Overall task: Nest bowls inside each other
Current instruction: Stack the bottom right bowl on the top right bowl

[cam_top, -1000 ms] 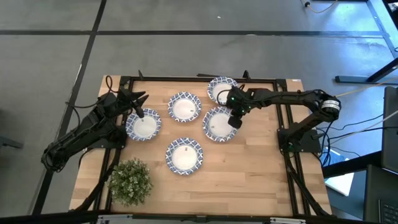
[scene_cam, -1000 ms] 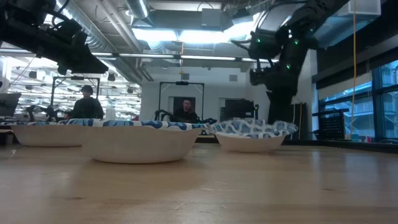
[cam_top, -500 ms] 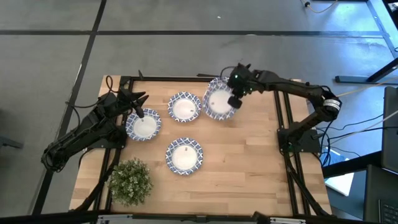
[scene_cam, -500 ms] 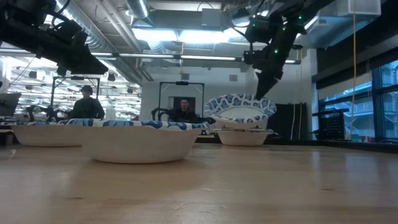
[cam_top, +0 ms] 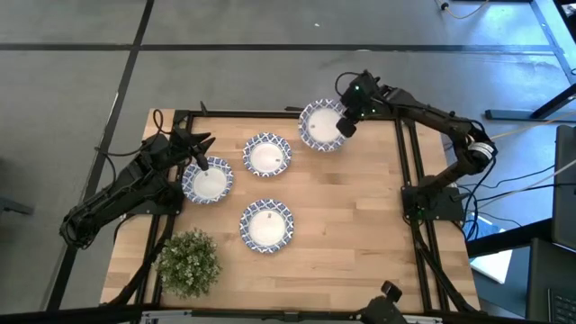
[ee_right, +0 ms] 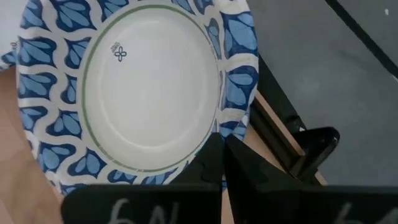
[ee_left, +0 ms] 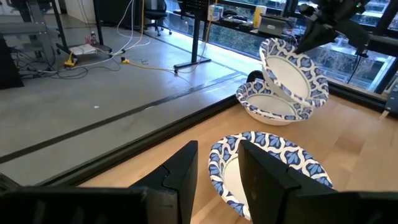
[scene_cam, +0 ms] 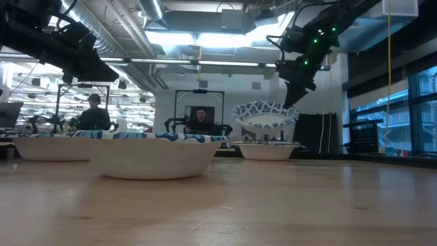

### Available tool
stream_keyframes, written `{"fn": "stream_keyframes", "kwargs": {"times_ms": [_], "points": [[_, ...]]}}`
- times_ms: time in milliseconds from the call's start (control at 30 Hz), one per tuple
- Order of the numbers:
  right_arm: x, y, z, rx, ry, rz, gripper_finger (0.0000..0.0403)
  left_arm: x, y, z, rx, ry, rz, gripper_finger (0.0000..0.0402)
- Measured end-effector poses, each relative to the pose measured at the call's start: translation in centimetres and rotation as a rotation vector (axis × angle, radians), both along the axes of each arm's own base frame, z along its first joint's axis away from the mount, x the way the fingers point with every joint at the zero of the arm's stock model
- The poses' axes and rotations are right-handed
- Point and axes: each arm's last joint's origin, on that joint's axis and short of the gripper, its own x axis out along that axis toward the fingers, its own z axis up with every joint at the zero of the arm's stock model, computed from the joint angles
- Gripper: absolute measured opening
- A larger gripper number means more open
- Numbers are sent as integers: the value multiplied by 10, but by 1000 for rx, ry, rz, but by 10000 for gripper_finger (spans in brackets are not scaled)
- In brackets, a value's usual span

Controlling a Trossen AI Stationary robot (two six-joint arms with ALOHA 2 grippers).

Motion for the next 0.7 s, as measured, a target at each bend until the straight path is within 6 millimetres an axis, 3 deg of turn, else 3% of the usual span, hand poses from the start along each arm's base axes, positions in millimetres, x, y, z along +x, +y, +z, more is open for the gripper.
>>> {"fn": "stream_keyframes", "kwargs": {"times_ms": [200,500,700], "points": [[-1,-9,-14,55,28,-11,7,0,0,0,-15,-14,4,111],[13,-23,-57,125,116,8,18,0,0,0,-15,-14,4,111],[19,-28,-56,79,66,16,32,0,0,0,-15,-14,4,111]]}}
